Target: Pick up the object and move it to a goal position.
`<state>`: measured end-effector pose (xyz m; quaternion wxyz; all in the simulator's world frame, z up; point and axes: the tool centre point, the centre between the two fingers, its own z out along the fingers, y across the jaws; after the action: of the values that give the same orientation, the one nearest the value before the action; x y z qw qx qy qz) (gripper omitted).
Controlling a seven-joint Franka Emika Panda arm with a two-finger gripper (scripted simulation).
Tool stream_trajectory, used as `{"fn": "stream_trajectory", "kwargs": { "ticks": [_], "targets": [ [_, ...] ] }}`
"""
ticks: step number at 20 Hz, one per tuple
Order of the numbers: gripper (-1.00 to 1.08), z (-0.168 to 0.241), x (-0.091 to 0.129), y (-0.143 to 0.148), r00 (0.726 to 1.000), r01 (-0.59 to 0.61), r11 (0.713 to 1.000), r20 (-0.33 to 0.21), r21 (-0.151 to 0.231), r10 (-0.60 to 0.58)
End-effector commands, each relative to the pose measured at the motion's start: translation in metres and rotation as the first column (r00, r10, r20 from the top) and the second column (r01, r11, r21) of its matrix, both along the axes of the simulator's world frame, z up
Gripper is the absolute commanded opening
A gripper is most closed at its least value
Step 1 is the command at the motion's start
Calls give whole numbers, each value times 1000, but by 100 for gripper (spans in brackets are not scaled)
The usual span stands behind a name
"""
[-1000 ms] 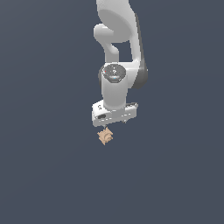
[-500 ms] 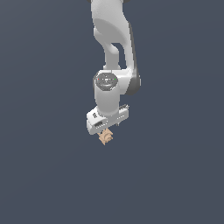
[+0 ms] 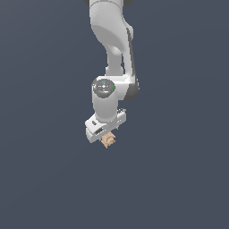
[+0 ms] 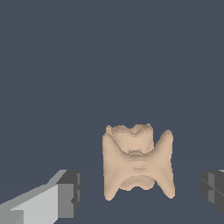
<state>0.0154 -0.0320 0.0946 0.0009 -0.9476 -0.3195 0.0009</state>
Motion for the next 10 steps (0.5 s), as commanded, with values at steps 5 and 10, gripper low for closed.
{"fn": "stream_trajectory", "kwargs": {
  "ticks": [5,10],
  "targets": [
    [100,-4,1,-4,999,-38,999,2,-1,38],
    [100,-7,1,-4,999,-34,999,2,-1,34]
  ]
}}
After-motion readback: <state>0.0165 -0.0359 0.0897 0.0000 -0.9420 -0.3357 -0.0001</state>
